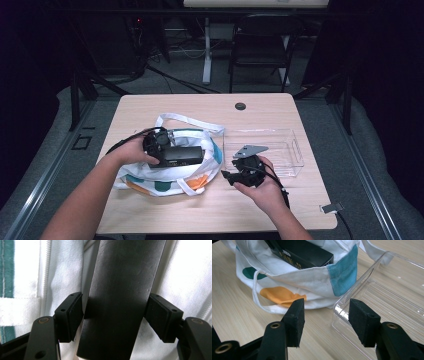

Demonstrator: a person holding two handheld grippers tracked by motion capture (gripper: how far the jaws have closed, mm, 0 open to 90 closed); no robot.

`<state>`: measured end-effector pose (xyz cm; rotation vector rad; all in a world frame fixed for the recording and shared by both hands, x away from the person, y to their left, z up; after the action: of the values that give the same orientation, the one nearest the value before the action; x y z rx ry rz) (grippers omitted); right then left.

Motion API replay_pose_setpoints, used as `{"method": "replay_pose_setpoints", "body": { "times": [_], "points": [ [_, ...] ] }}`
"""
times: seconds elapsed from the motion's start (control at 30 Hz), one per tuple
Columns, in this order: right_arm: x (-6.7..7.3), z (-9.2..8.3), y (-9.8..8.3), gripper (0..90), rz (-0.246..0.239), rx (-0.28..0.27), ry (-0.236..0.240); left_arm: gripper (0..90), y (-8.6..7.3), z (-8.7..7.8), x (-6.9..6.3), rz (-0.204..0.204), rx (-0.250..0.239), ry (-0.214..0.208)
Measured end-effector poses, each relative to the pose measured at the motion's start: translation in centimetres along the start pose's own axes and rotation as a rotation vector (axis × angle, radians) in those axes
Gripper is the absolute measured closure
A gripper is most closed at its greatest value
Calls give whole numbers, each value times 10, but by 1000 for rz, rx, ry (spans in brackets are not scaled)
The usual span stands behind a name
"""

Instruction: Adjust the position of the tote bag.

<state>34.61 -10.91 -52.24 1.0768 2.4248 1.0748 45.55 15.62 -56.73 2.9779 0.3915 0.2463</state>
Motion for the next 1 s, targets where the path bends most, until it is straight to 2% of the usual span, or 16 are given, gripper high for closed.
{"method": "replay_pose_setpoints", "body": {
  "times": [0.13, 0.3, 0.67, 1.0],
  "points": [
    [-1, 0, 0, 466, 4, 5, 1, 319, 0, 4, 0, 3, 6, -12],
    [-1, 0, -1, 466, 9, 2, -1, 326, 1, 9, 0, 33, 15, -16],
    [-2, 0, -1, 466, 14, -2, -4, 329, 3, 19, -1, 32, 32, -47],
    [-2, 1, -1, 463, 11, -10, -4, 328, 3, 23, 0, 40, 37, -54]
  ]
}}
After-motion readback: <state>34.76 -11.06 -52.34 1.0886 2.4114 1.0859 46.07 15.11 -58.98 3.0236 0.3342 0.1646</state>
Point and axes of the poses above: each handheld gripper's, and its own axes: z roughly forward along the jaws, y roughly out of its top, x roughly to its left, the point moved 6 cm from there along z, roughly forward along the jaws
